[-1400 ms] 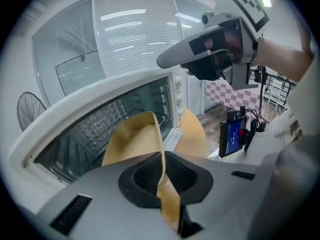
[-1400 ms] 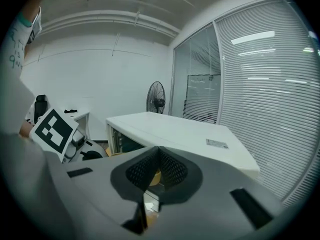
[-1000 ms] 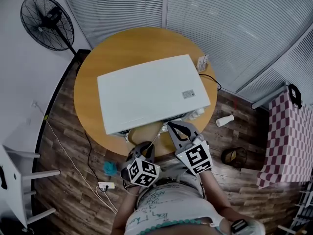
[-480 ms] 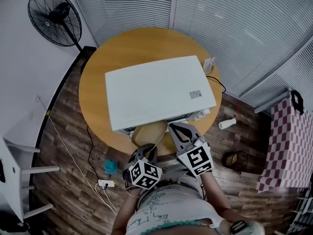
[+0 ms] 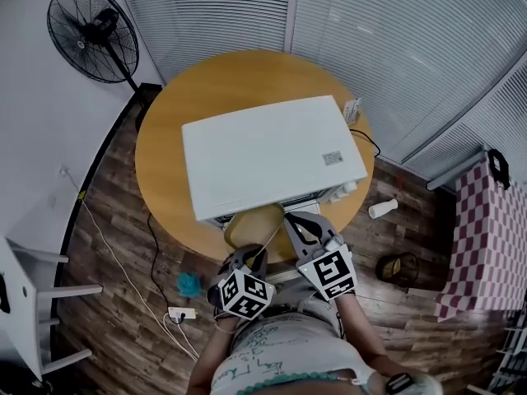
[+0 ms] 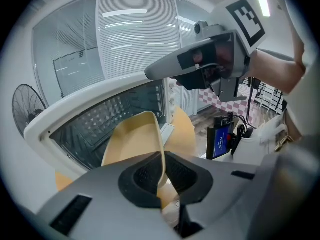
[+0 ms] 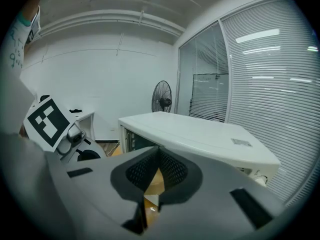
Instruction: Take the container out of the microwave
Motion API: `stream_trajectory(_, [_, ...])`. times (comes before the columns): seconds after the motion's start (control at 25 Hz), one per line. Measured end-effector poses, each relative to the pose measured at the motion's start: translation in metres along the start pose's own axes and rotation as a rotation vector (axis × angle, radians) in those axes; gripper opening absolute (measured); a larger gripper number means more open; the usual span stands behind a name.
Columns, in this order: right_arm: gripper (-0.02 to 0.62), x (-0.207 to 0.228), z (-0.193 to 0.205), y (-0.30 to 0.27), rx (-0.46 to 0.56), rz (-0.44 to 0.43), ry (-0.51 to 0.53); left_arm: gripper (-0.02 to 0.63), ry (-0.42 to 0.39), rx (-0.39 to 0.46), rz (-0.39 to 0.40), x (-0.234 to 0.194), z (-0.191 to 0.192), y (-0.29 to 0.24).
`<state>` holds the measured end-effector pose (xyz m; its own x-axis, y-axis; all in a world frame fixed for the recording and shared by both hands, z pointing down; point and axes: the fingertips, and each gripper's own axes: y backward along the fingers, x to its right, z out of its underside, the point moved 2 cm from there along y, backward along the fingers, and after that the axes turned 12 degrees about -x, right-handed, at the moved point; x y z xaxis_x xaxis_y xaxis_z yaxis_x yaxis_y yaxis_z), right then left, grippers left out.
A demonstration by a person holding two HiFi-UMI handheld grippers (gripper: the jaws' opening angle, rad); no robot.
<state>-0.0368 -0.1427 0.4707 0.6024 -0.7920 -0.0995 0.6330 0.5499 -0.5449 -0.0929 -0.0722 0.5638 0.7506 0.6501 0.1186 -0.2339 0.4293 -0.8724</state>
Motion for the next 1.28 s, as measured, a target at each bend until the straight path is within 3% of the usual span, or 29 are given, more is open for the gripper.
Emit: stream_trajectory(1.28, [-0.006, -0.016, -0.002, 0.004, -0.024, 0.051, -0.014, 0.031, -0.065, 0.010, 0.064, 0.005, 0.016, 0.008])
